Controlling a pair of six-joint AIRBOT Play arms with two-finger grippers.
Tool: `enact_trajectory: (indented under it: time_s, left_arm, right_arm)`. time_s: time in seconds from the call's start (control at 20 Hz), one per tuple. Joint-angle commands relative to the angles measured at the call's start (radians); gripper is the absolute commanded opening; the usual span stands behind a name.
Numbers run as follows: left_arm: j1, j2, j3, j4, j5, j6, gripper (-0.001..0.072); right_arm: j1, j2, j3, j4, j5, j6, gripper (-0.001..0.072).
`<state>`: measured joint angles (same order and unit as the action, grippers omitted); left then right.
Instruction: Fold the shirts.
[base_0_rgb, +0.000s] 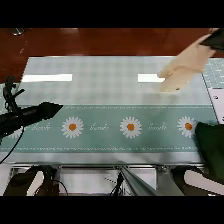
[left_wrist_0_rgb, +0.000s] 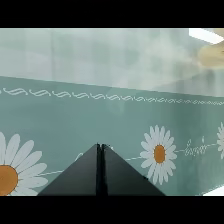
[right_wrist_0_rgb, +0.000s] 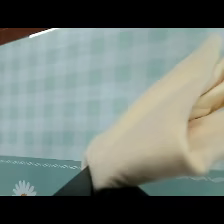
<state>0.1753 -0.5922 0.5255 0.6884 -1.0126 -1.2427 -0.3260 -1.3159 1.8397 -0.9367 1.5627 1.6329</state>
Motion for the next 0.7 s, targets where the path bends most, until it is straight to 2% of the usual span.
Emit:
enact_trajectory:
  time_s: [0.0,0.1,0.35,0.5,0.65]
  left_arm:
    - [0.001,0.001,0.000,0.000,-0.002,0.001,0.0019]
    - [0.001,0.001,0.000,0.000,-0.001,0.001,0.0019]
    - [0.001,0.001,0.000,0.000,0.000,0.001,0.0019]
    - [0.001,0.001,0.000,0.000,0.007,0.001,0.0019]
    - [0.001,0.001,0.000,0.000,0.027,0.000,0.0019]
  right_arm:
    - [-0.216,0.052,0.029,-0.017,0.161,0.030,0.0016]
    - [-0.326,0.072,0.029,-0.061,0.284,0.027,0.0017]
    - [-0.536,0.250,-0.151,-0.239,0.296,-0.006,0.0016]
    - [-0.640,0.385,-0.338,-0.449,0.295,-0.041,0.0017]
    - [-0.716,0.507,-0.497,-0.658,0.294,-0.021,0.0018]
